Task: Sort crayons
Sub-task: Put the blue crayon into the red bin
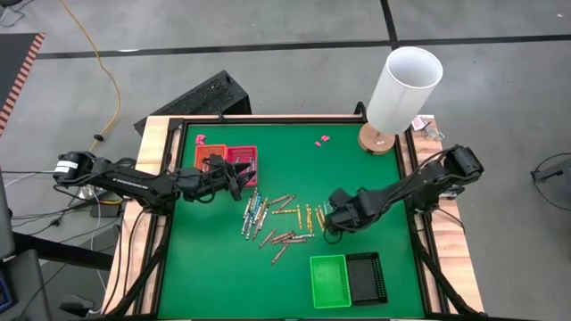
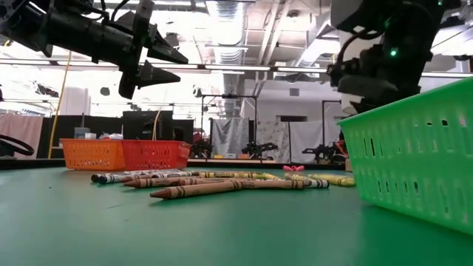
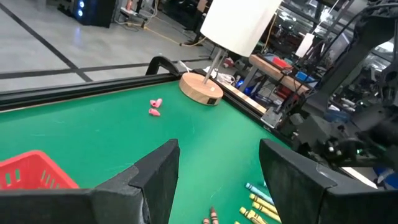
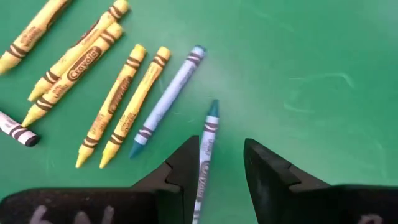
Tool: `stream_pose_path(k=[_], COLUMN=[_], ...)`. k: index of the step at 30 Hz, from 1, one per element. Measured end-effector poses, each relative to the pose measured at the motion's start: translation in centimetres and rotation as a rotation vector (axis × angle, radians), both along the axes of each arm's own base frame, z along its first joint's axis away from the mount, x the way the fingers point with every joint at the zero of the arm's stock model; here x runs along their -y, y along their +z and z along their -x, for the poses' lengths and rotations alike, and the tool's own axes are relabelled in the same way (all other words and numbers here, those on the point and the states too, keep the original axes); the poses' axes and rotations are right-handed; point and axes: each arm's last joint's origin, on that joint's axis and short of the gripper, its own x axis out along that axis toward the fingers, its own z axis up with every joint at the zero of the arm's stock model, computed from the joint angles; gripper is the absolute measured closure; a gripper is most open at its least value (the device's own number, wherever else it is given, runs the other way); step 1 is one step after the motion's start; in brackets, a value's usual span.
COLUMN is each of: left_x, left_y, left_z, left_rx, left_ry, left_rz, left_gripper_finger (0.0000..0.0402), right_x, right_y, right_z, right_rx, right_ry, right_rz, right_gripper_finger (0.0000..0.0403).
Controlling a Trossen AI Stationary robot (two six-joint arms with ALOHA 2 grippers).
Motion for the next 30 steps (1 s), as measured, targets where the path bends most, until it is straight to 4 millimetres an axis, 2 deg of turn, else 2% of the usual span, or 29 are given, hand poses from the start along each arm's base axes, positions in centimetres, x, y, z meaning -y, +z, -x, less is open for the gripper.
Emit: stream_pose_path(k=[9,14,17,23,30], left_x=[0.0,0.0,0.0,0.0,0.0], left_y=[-0.1,0.0,0.0,-0.1,0.0], left_z=[0.0,0.0,0.0,0.0,0.0], left_rx=[0.006,0.007,0.007,0.009,0.015], left_ry=[0.000,-0.001,-0.002,-0.002,-0.004], left_rz=[0.021,0.023,0.024,0.031,0.037], left_gripper_finger=[0.0191,0.0191,0.0191,0.0191,0.0191], right_x=[-0.6,-0.7,-0.7,-0.5,-0.3], right_y=[-2.7,-3.0,-3.0,-2.9,-2.8], right_z=[-0.9,-1.0,-1.0,-1.0,-1.0], right_rx=[-0.107,-0.131,-0.129,-0.133,-0.127], right_ry=[0.053,0.054,0.049,0.045,0.038], right_rz=[-0.045,-0.056,-0.069,-0.082,-0.058], right_gripper_finger=[0.0269,0.0274,0.0299,0.0386,0.0397])
